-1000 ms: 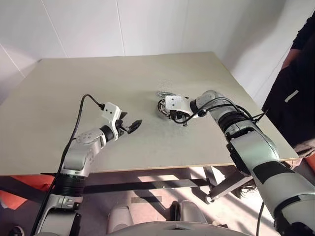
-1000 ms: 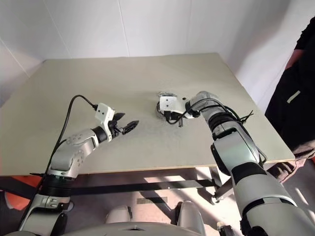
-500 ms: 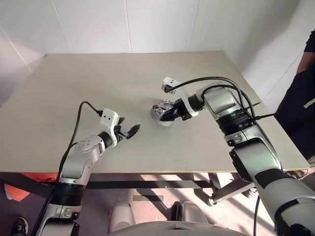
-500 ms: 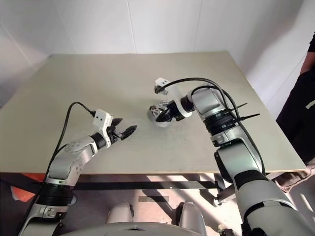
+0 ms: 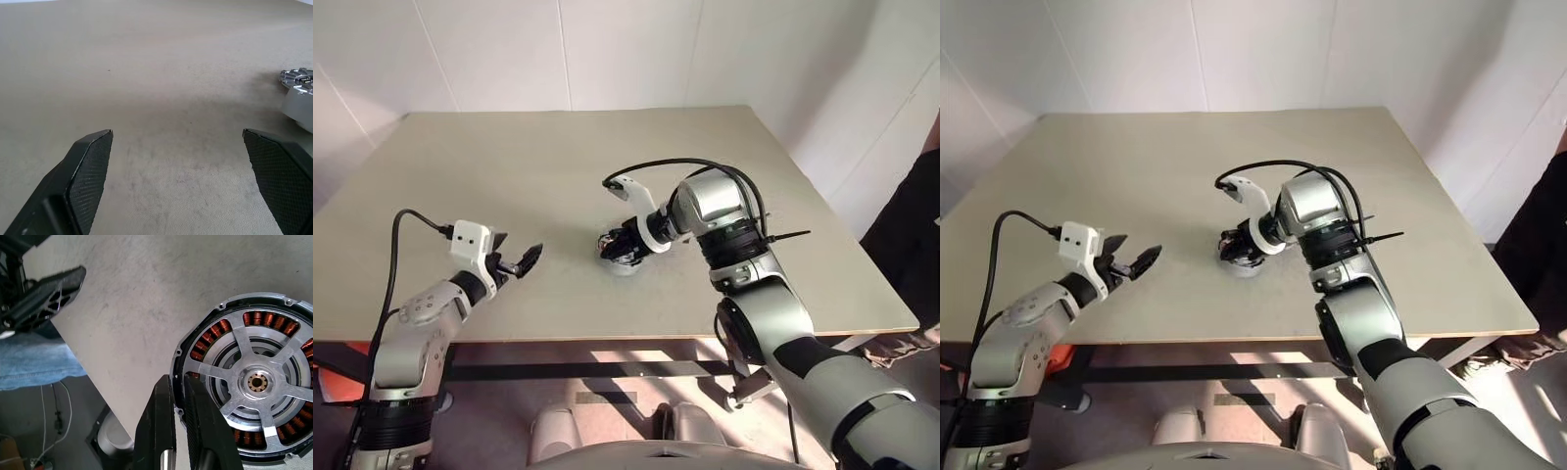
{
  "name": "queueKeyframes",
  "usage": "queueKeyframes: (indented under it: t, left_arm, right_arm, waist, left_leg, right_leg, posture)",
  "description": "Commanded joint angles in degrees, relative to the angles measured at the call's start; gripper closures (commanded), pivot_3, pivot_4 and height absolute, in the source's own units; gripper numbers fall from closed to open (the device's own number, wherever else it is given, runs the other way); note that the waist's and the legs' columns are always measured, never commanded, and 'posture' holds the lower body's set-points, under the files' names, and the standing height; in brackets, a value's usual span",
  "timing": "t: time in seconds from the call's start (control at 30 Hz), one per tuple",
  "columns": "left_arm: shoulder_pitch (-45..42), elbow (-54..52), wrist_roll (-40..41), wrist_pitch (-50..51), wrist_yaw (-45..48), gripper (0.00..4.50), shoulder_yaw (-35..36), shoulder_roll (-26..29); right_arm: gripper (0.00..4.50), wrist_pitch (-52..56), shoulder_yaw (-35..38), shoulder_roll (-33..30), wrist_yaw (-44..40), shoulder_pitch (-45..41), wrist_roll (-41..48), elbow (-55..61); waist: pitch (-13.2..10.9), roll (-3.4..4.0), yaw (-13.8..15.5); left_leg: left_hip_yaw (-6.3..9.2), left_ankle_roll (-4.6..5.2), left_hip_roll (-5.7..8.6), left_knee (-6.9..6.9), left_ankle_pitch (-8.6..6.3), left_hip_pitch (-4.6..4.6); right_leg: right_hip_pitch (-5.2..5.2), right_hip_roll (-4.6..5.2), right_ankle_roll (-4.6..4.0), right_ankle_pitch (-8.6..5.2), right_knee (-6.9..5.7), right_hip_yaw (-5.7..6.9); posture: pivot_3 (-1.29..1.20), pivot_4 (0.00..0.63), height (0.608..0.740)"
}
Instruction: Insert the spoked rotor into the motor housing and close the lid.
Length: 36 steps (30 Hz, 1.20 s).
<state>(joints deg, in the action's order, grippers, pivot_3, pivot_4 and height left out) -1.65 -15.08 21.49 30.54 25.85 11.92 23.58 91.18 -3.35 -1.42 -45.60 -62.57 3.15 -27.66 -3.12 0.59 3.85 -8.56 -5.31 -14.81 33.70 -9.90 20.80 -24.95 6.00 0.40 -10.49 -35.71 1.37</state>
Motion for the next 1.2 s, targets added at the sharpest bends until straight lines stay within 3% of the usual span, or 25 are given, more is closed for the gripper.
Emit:
queueKeyframes:
  t: [0.03,0.27,0.6,0.8,0.87,1.03,1.2]
  left_arm:
    - [0.88,-3.97,0.42,0.15,-1.4,0.0,-0.99,-1.29]
    - [2.22,-5.15,-0.02,0.44,-2.86,0.0,-2.82,-2.88]
    - [2.43,-5.36,-0.11,0.7,-3.41,0.0,-3.96,-3.16]
    - [2.44,-5.52,0.03,0.89,-3.38,0.0,-3.82,-2.76]
    - [2.4,-5.4,0.06,0.86,-3.37,0.0,-3.77,-2.66]
    - [0.93,-4.09,0.04,0.56,-2.86,0.0,-4.16,-2.48]
    - [-3.22,-0.76,0.48,0.24,-1.44,0.0,-4.46,-2.5]
  right_arm:
    - [4.5,-2.9,6.93,2.5,5.84,-4.22,2.38,-4.2]
    - [4.5,-3.81,18.1,6.52,14.92,-9.61,5.56,-10.01]
    - [4.5,-9.25,29.61,10.04,28.48,-11.73,9.01,-15.49]
    - [2.46,-11.99,31.21,11.17,33.25,-12.04,11.68,-16.99]
    - [1.84,-11.04,30.69,10.86,32.97,-12.88,12.98,-16.7]
    - [1.84,-11.36,24.95,7.5,26.16,-13.7,16.81,-12.26]
    - [1.84,-32.9,1.22,-3.57,8.31,-4.13,9.9,-0.72]
  waist:
    - [0.01,-0.02,0.05]
    - [0.0,0.0,0.05]
    - [0.0,0.0,0.16]
    - [0.0,0.0,0.16]
    - [0.0,0.0,0.15]
    - [0.0,0.0,0.2]
    - [0.06,-0.1,1.77]
  left_leg:
    - [0.0,-0.07,0.0,-0.13,0.04,-0.04]
    - [0.14,-0.54,-0.23,-0.72,0.31,-0.27]
    - [0.13,-0.72,-0.24,-1.0,0.37,-0.18]
    - [0.13,-0.65,-0.24,-0.98,0.34,-0.27]
    - [0.13,-0.66,-0.24,-0.98,0.34,-0.28]
    - [0.13,-0.66,-0.24,-0.98,0.34,-0.29]
    - [0.14,-0.61,-0.24,-0.93,0.31,-0.31]
  right_leg:
    - [0.0,-0.03,0.0,0.0,0.01,0.01]
    - [-0.19,-0.72,-0.09,0.05,0.04,-0.14]
    - [-0.24,-0.76,-0.53,0.25,0.26,-0.09]
    - [-0.21,-0.76,-0.31,0.12,0.19,-0.1]
    - [-0.22,-0.76,-0.22,0.06,0.15,-0.1]
    - [-0.21,-0.76,-0.22,0.06,0.13,-0.1]
    - [-0.05,-0.73,-0.2,0.06,0.22,-0.07]
  posture:
    - [0.0,0.0,0.74]
    - [0.0,0.0,0.74]
    - [0.0,0.0,0.74]
    - [0.0,0.0,0.74]
    - [0.0,0.0,0.74]
    - [0.0,0.0,0.74]
    - [0.0,0.0,0.74]
